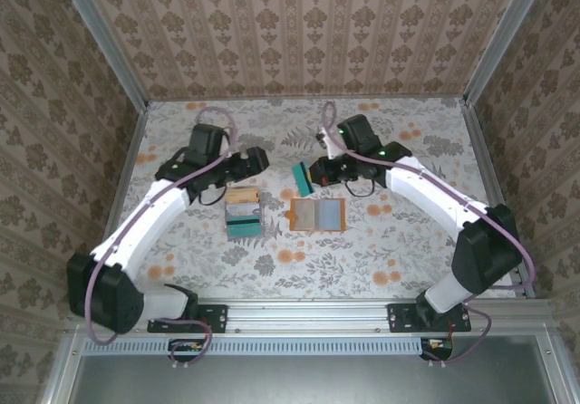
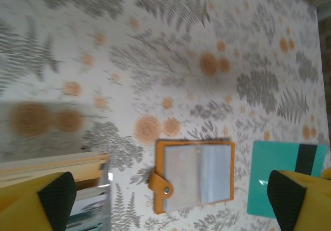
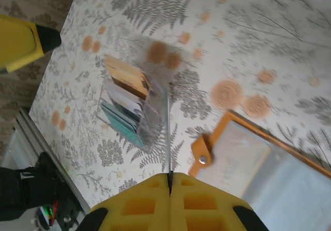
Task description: Take the credit cards out of the card holder
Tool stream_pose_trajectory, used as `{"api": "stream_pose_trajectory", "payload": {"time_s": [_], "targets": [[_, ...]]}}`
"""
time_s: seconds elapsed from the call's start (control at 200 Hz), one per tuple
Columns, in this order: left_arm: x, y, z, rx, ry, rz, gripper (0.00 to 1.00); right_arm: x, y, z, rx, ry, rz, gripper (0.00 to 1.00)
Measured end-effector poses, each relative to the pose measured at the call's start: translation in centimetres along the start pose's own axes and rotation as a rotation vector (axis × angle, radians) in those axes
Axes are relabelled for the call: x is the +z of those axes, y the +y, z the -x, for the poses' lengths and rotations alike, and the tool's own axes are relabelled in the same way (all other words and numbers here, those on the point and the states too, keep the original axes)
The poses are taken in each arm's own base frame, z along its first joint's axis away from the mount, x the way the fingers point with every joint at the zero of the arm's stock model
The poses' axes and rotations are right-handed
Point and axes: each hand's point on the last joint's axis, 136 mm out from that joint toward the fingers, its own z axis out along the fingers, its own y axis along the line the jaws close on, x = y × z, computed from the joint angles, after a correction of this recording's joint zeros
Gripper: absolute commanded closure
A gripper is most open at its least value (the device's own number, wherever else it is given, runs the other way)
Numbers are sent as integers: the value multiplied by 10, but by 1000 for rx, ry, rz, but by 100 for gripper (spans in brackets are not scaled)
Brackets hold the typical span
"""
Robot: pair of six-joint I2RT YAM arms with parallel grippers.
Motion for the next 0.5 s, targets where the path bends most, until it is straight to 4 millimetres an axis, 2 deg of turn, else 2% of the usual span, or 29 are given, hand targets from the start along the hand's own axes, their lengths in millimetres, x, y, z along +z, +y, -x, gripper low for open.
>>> {"api": "stream_pose_trajectory", "payload": {"time_s": [0.09, 0.315, 0.5], "targets": [[-23, 21, 6, -30, -58, 50, 0, 17, 22, 2, -113, 38, 8, 100], [-77, 73, 3, -125, -171, 183, 0, 57, 65, -4, -405, 114, 13, 100], [-120, 97, -5, -171, -276, 256, 0, 88, 88, -16, -625, 162, 15, 100]]}}
